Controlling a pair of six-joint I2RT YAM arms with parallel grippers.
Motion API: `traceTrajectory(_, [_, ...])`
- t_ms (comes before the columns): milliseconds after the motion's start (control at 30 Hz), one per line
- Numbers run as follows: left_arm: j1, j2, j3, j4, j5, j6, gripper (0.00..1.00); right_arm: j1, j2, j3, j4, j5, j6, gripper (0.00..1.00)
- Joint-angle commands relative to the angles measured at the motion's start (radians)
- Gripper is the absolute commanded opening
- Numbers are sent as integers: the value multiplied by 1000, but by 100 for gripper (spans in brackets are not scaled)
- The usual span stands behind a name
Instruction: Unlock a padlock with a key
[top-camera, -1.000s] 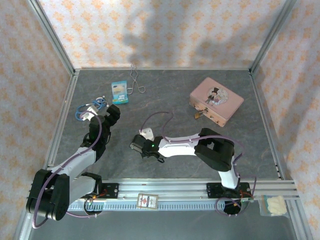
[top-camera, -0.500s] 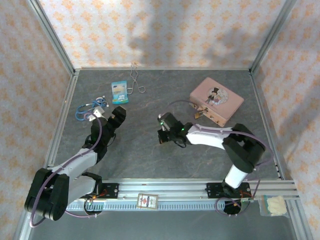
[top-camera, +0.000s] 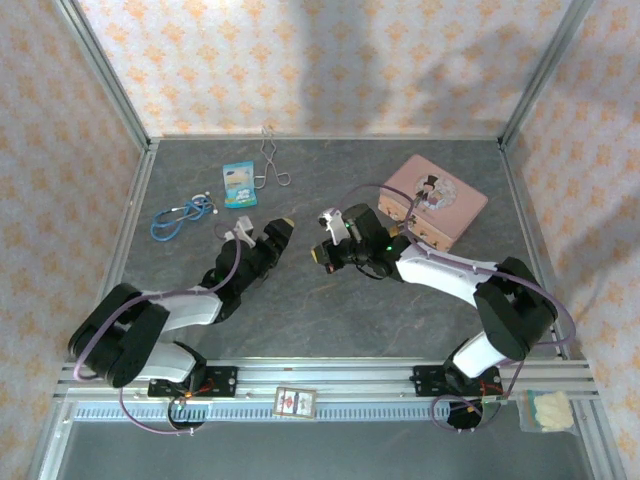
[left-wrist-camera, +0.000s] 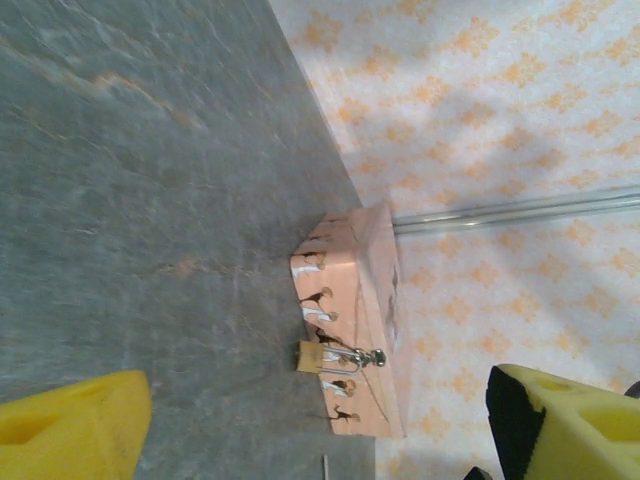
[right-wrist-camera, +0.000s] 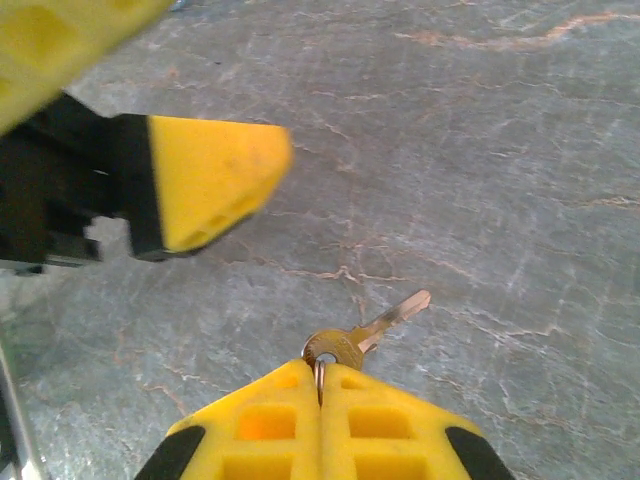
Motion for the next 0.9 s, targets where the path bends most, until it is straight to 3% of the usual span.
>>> traceTrajectory(0, [-14, 80, 13, 222, 53, -139, 84, 0, -39, 13, 61, -77, -26, 0])
traceTrajectory(133, [-24, 182, 19, 398, 104, -244, 77, 0, -23, 24, 52, -92, -61, 0])
traceTrajectory(267, [-44, 234, 45, 447, 147, -280, 69, 0, -13, 26, 42, -70, -129, 0])
traceTrajectory(467, [-73, 233, 60, 393, 189, -258, 54, 0, -36, -1, 85, -11, -258, 0])
traceTrajectory(867, [-83, 170, 52, 264, 174, -180, 10, 0, -39, 3, 87, 18, -299, 0])
